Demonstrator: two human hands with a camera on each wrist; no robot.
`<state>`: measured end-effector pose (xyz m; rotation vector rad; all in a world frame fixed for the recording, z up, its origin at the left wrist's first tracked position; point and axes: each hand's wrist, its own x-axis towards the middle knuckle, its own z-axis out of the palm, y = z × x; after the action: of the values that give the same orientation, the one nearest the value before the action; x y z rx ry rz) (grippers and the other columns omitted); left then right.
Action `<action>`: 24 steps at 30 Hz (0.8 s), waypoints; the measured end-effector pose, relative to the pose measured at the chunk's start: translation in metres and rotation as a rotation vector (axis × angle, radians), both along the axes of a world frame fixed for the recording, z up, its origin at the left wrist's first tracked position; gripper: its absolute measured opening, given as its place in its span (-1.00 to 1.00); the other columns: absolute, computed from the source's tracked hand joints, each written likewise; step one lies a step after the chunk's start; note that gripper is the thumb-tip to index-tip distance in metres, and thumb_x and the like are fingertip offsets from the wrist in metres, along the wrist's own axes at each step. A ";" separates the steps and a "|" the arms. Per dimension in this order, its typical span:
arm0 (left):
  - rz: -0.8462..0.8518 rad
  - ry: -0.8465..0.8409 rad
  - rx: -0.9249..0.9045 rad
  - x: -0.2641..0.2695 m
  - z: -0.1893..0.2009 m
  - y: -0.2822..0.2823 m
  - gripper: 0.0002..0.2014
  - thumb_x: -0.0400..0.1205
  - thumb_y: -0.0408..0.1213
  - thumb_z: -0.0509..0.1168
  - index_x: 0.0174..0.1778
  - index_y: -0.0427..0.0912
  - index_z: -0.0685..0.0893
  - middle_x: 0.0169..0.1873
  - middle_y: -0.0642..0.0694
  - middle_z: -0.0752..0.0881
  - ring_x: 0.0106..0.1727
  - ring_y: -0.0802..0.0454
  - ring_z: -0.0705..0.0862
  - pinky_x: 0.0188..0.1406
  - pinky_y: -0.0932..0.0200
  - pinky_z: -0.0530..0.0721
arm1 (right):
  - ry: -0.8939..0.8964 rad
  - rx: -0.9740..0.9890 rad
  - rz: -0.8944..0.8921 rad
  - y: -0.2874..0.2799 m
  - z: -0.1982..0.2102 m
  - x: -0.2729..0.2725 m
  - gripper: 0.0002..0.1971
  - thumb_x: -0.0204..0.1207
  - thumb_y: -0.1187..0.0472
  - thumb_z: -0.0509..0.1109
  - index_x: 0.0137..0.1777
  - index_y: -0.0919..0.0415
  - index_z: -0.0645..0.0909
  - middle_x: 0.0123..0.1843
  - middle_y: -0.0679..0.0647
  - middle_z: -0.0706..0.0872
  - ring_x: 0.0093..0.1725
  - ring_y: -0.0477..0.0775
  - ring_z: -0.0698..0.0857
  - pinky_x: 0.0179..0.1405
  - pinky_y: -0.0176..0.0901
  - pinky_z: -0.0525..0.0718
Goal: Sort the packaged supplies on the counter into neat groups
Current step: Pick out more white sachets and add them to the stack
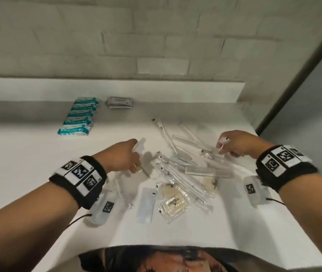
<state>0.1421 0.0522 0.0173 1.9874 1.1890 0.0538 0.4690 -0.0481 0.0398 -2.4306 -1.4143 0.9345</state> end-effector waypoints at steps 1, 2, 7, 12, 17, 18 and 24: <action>-0.075 0.115 0.062 0.002 0.001 -0.011 -0.93 0.63 -0.26 0.17 -0.01 -0.14 0.48 -0.14 -0.08 0.75 -0.18 -0.10 0.77 -0.13 -0.02 0.72 | -0.056 -0.026 0.014 -0.008 -0.003 0.003 -0.88 0.46 0.34 0.45 -0.04 0.16 0.69 -0.29 0.11 0.65 -0.43 0.02 0.54 -0.52 -0.27 0.43; -0.152 0.247 0.149 0.005 0.000 -0.022 -0.91 0.64 -0.19 0.17 -0.06 -0.12 0.46 -0.14 -0.05 0.68 -0.16 -0.10 0.70 -0.21 0.03 0.63 | -0.118 -0.049 0.037 -0.016 -0.006 0.004 -0.86 0.47 0.29 0.46 0.01 0.16 0.71 -0.20 0.07 0.66 -0.33 0.01 0.56 -0.44 -0.25 0.48; -0.331 0.644 0.288 0.019 -0.014 -0.066 -0.60 0.54 0.23 0.21 -0.20 -0.09 0.53 -0.33 0.05 0.54 -0.24 0.07 0.56 -0.29 0.18 0.45 | -0.283 0.001 0.162 -0.022 -0.021 -0.027 -0.85 0.44 0.12 0.41 -0.01 0.03 0.68 -0.03 -0.07 0.70 -0.07 -0.01 0.63 -0.15 -0.18 0.54; -0.260 0.719 0.324 0.025 -0.021 -0.087 -0.52 0.41 0.27 0.37 -0.14 -0.11 0.56 -0.29 0.05 0.62 -0.17 0.05 0.67 -0.22 0.19 0.59 | -0.432 -0.166 0.512 -0.021 -0.028 -0.074 -0.85 0.48 0.11 0.33 -0.09 0.17 0.64 -0.13 -0.01 0.67 -0.10 0.05 0.65 -0.22 -0.18 0.60; -0.153 0.642 0.261 0.025 -0.021 -0.092 -0.56 0.44 0.11 0.44 0.02 -0.14 0.55 -0.16 0.01 0.64 -0.09 0.01 0.67 -0.16 0.19 0.58 | -0.417 -0.022 0.463 0.005 -0.033 -0.084 -0.73 0.56 0.07 0.28 -0.01 0.26 0.69 -0.06 0.08 0.72 -0.11 0.10 0.64 -0.20 -0.14 0.55; -0.143 0.646 0.261 0.025 -0.021 -0.092 -0.56 0.44 0.10 0.44 0.05 -0.15 0.56 -0.15 0.01 0.64 -0.08 0.01 0.67 -0.16 0.19 0.58 | -0.414 0.015 0.458 0.009 -0.036 -0.087 -0.72 0.54 0.06 0.33 0.07 0.24 0.69 0.02 0.10 0.74 -0.06 0.11 0.67 -0.15 -0.14 0.60; -0.122 0.643 0.197 0.026 -0.023 -0.092 -0.60 0.49 0.04 0.43 0.04 -0.12 0.47 -0.18 0.05 0.55 -0.10 0.03 0.59 -0.17 0.19 0.49 | -0.434 0.071 0.494 0.013 -0.049 -0.091 -0.46 0.53 0.16 0.41 0.52 -0.02 0.41 0.39 0.16 0.46 0.19 0.25 0.66 0.12 0.03 0.68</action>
<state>0.1683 -0.0401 -0.0058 2.3319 1.4911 -0.5904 0.3778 -0.0355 -0.0096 -2.3643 -2.2215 0.4195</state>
